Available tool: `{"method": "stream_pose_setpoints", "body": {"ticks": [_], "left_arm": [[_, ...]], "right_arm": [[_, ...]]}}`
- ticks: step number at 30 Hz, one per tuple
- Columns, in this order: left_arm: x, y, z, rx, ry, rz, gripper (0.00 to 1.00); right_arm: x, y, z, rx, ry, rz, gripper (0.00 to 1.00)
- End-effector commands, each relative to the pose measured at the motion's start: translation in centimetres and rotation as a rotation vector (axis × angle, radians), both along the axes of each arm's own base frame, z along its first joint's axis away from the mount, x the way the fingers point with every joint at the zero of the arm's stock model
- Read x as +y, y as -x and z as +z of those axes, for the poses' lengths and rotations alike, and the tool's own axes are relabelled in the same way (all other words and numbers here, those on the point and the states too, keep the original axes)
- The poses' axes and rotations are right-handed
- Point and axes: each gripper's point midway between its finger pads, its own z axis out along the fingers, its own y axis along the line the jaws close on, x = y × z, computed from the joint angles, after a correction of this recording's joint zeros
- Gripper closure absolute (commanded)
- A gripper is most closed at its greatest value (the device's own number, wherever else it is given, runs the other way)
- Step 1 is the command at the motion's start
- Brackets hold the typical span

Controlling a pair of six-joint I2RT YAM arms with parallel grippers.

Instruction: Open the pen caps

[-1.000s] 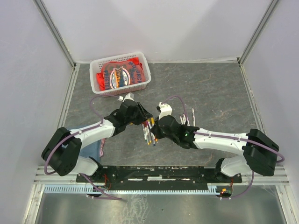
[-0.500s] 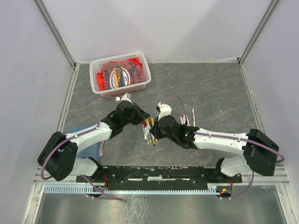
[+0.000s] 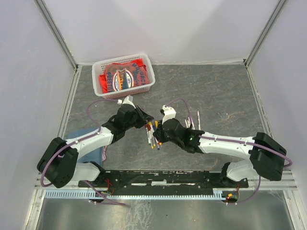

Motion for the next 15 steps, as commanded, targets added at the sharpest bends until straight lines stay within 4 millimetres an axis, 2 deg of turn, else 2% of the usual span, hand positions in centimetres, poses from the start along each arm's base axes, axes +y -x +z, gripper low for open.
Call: {"method": "stream_pose_setpoints", "body": {"ticks": [1, 5, 15], "left_arm": [[-1.4, -0.2, 3.6, -0.098, 0.112, -0.051, 0.97], [-1.7, -0.1, 4.4, -0.124, 0.127, -0.074, 0.97], [-2.4, 0.1, 4.7, -0.146, 0.141, -0.121, 0.97]], "right_arm": [[0.4, -0.6, 1.5, -0.036, -0.071, -0.01, 0.8], [0.8, -0.8, 1.8, -0.031, -0.102, 0.007, 0.74], [0.9, -1.4, 1.6, -0.009, -0.139, 0.013, 0.77]]}}
